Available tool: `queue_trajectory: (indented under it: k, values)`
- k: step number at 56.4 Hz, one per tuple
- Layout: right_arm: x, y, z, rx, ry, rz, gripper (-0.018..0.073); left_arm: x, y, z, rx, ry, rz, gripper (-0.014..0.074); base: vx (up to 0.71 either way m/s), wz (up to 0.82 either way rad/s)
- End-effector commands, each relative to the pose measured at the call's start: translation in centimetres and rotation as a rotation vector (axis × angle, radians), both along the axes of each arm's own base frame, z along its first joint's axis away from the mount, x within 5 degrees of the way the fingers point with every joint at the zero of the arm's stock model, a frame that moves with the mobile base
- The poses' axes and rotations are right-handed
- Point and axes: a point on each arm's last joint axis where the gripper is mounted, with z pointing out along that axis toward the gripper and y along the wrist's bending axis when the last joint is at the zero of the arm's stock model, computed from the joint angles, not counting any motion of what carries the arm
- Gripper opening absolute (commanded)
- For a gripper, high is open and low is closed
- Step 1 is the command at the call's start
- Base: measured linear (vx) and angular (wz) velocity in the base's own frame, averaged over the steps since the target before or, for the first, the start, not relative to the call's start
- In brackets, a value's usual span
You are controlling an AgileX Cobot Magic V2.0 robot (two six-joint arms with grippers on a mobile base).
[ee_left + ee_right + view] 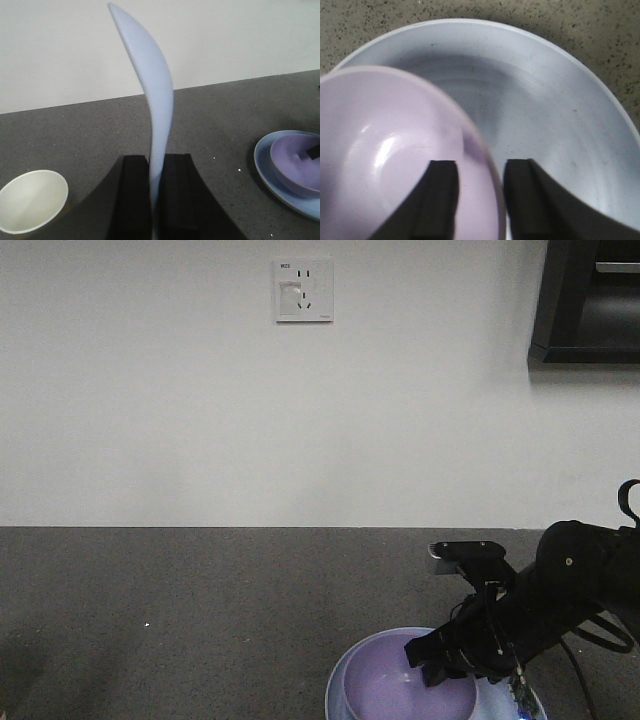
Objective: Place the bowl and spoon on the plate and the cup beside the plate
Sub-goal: 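Lower the lavender bowl onto the light-blue plate and open the right gripper, then lower the spoon into the bowl with the left gripper and release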
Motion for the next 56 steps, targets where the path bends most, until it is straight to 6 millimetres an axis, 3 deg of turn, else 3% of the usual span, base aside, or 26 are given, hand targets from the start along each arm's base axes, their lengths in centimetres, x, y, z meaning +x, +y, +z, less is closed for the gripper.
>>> queue_trajectory:
  k: [1, 9, 18, 32, 43, 49, 56]
  values:
    - [0.1, 0.1, 3.0, 0.032, -0.120, -0.005, 0.0477, 0.1, -0.1, 1.3, -0.044, -0.083, -0.003, -0.0006, 0.00, 0.00]
    - [-0.4, -0.1, 4.4, 0.038, -0.163, -0.007, 0.0588, 0.1, -0.1, 1.3, -0.044, -0.082, -0.003, -0.0006, 0.00, 0.00]
    - [-1.9, -0.5, 7.7, 0.041, -0.265, -0.005, 0.0618, 0.1, -0.1, 1.3, -0.043, -0.078, -0.004, -0.0006, 0.00, 0.00]
    - [-7.9, -1.8, 14.9, 0.057, -0.445, 0.015, 0.0573, 1.3, -0.5, 1.3, 0.032, -0.018, -0.024, -0.0003, 0.00, 0.00]
    - [-13.3, -3.0, 19.4, 0.059, -0.597, 0.023, 0.0524, 5.6, -2.5, 2.9, 0.151, 0.131, -0.146, 0.0000, 0.00, 0.00]
    - [-15.5, -3.6, 20.7, 0.048, -0.654, 0.024, 0.0519, 8.4, -4.6, 3.9, 0.118, 0.182, -0.283, 0.0000, 0.00, 0.00]
    - [-17.4, -4.2, 21.5, 0.016, -0.685, 0.024, 0.0519, 11.8, -7.5, 3.5, 0.101, 0.269, -0.448, 0.0000, 0.00, 0.00]
